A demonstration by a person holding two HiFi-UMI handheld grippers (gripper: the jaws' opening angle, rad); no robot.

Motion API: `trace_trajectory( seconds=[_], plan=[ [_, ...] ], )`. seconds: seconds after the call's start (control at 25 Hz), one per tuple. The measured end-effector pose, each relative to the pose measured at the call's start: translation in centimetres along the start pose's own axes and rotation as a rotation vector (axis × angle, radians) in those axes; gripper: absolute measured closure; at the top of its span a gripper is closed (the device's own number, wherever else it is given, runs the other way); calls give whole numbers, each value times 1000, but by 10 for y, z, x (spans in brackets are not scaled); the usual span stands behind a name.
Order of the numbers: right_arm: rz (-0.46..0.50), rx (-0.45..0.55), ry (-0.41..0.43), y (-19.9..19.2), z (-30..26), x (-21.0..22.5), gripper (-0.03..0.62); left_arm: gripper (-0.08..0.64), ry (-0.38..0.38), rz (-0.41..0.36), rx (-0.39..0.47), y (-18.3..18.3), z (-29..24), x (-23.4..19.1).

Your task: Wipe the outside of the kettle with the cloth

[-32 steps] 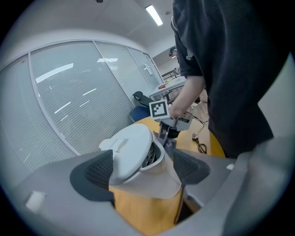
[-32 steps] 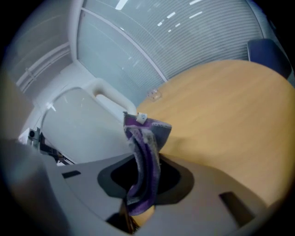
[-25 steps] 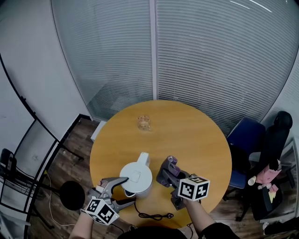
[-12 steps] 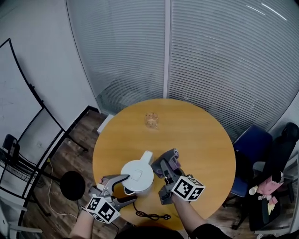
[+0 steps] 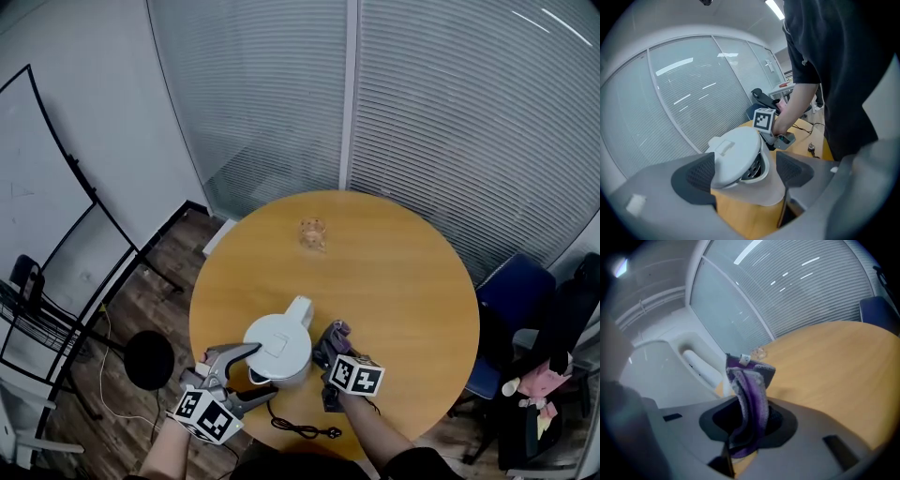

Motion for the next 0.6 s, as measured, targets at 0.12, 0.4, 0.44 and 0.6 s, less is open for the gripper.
trace_trajectory(
  seconds=[0.12, 0.4, 0.44, 0.6],
  plan=[
    [72, -102, -64, -15, -14, 6, 495, 164, 8, 6, -2, 1, -1, 0],
    [141, -144, -55, -17, -23, 6, 495, 166, 32, 35, -5, 5, -1, 0],
    [131, -140, -52, -15, -20, 6, 495, 164, 37, 38, -8, 6, -1, 0],
    [117, -107, -21, -9, 0, 5, 495, 166, 51, 37, -15, 5, -3, 1]
  ],
)
Point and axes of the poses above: the fingertips, and each gripper's own axes: z backward along the fingers, x to its right, y out of its top, the point moved 9 cm from there along z, backward along the fingers, and after that the axes turned 2 degrees about -z, right-handed, at the moved point
